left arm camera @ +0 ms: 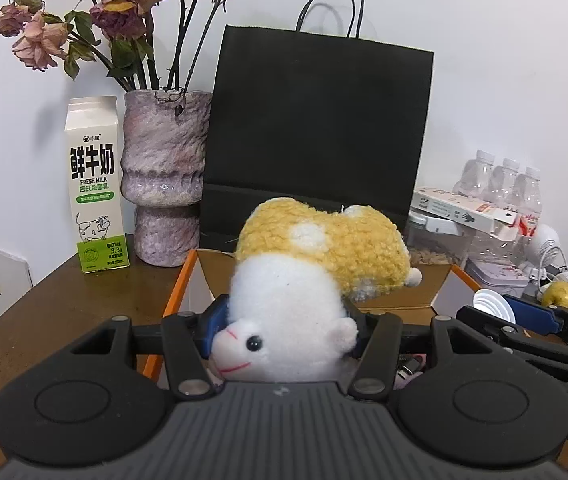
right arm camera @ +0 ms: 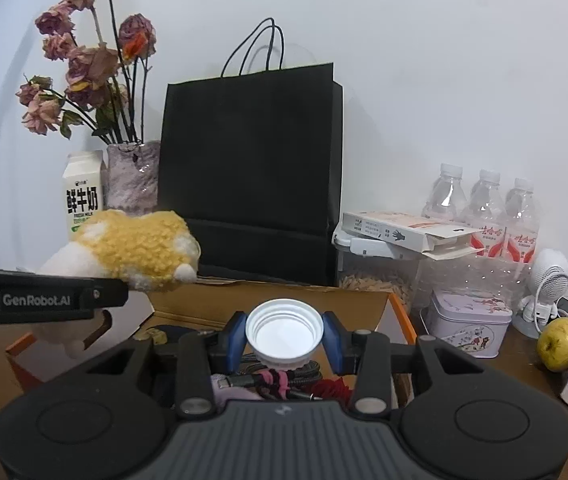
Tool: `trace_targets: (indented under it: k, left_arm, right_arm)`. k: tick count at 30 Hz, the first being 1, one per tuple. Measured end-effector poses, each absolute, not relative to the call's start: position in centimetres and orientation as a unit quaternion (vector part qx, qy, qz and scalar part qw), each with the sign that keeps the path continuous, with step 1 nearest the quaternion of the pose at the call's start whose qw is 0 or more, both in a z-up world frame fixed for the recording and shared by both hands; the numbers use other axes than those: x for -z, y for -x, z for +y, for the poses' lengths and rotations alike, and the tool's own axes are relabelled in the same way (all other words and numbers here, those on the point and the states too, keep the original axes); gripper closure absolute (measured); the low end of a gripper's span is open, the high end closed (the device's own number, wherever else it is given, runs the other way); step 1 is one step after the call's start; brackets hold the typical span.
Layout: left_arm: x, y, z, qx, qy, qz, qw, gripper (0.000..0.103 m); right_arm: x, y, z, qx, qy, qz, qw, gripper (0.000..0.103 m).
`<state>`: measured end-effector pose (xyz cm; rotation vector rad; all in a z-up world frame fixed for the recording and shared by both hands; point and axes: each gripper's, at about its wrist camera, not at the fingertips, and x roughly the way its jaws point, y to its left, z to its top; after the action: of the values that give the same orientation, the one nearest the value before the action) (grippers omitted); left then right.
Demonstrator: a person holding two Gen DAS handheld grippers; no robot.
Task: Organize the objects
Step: 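Lower the hamster and cap into the box and open both grippers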
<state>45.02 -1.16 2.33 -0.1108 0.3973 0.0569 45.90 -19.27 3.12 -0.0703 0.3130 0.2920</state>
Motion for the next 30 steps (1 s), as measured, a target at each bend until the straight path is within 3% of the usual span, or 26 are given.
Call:
trace_targets:
  k: [12, 15, 16, 17, 18, 20, 21, 30]
  left_arm:
    - [-1.4, -48.0, -1.1, -0.025, 0.044, 0.214, 0.975, 0.046]
    - [-1.3, -48.1, -1.0, -0.026, 0.044, 0.213, 0.976, 0.037]
    - [-1.4, -48.0, -0.9, -0.028, 0.045, 0.209, 0.976, 0.024]
    - [-1.5, -47.9, -0.8, -0.034, 0.046, 0.203, 0.978, 0.008]
    - [-1.6, -47.8, -0.8, -0.04, 0.047, 0.195, 0.979, 0.001]
    - [-1.8, -47.5, -0.6, -0.05, 0.046, 0.177, 0.982, 0.0]
    - [-1.9, -47.5, -0.6, -0.051, 0.046, 0.176, 0.982, 0.0]
    - [-2.4, -46.8, -0.5, -0.043, 0.042, 0.175, 0.983, 0.0]
  right_arm:
    - [-2.3, -48.8, -18.8, -0.138, 0.038, 0.173, 0.975, 0.064]
    - [-2.1, -49.2, -18.9, -0.136, 0.036, 0.182, 0.973, 0.063]
    - [-2.0, -49.2, -19.0, -0.135, 0.037, 0.186, 0.973, 0.062]
    - [-2.0, -49.3, -19.0, -0.133, 0.036, 0.189, 0.972, 0.052]
    - [-2.0, -49.3, -19.0, -0.129, 0.035, 0.189, 0.973, 0.034]
    - [-1.9, -49.2, -19.1, -0.118, 0.035, 0.184, 0.975, 0.007]
    - [-2.0, -49.2, -19.2, -0.115, 0.034, 0.184, 0.976, 0.0]
    - [-2.3, -48.9, -19.8, -0.118, 0.019, 0.188, 0.975, 0.0]
